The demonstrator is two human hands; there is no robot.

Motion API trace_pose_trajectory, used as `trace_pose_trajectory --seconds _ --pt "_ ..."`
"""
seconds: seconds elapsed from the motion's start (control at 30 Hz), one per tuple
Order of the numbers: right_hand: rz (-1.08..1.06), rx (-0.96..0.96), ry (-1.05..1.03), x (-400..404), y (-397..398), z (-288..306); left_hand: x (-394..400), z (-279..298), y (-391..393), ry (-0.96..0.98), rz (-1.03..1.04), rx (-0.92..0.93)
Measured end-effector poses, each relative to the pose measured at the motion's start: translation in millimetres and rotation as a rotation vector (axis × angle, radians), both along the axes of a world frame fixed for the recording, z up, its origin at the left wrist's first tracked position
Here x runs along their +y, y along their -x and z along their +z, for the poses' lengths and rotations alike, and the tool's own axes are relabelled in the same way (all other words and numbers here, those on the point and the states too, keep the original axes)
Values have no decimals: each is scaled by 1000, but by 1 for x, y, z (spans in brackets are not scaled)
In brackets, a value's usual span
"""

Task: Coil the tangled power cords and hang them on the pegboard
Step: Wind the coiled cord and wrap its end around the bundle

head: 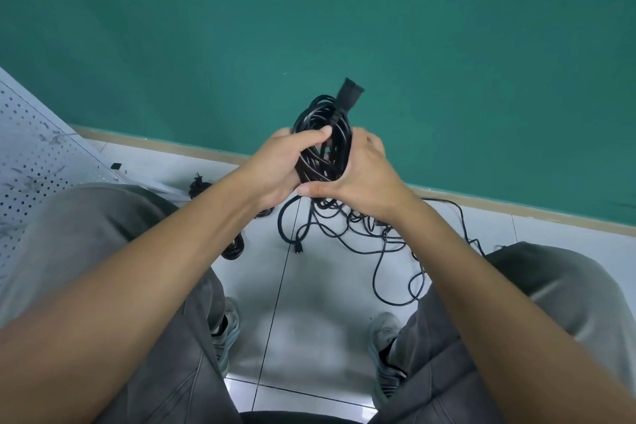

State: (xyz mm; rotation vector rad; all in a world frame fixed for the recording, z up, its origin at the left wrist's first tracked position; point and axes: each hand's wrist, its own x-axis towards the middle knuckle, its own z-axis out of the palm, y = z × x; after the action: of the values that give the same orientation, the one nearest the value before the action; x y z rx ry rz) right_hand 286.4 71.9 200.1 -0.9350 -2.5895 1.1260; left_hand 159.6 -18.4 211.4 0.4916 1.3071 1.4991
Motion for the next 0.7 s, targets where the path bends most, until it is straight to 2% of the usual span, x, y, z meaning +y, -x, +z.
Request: trace_pose_trajectory --seconds 0.13,0.27,0.47,0.6,0.7 --pt "36 125 260 7 1 2 1 -3 -7 53 -35 28" --pt "17 87 263 8 1 -3 0 -3 -13 70 -75 -40" --pt "-87 151 299 7 -4 -3 -2 11 -3 -2 -370 -83" --pt "-216 278 293 11 -5 0 -1 15 0 -65 -421 -89" --pt "-204 401 363 10 -6 2 0 18 1 -74 -481 -17"
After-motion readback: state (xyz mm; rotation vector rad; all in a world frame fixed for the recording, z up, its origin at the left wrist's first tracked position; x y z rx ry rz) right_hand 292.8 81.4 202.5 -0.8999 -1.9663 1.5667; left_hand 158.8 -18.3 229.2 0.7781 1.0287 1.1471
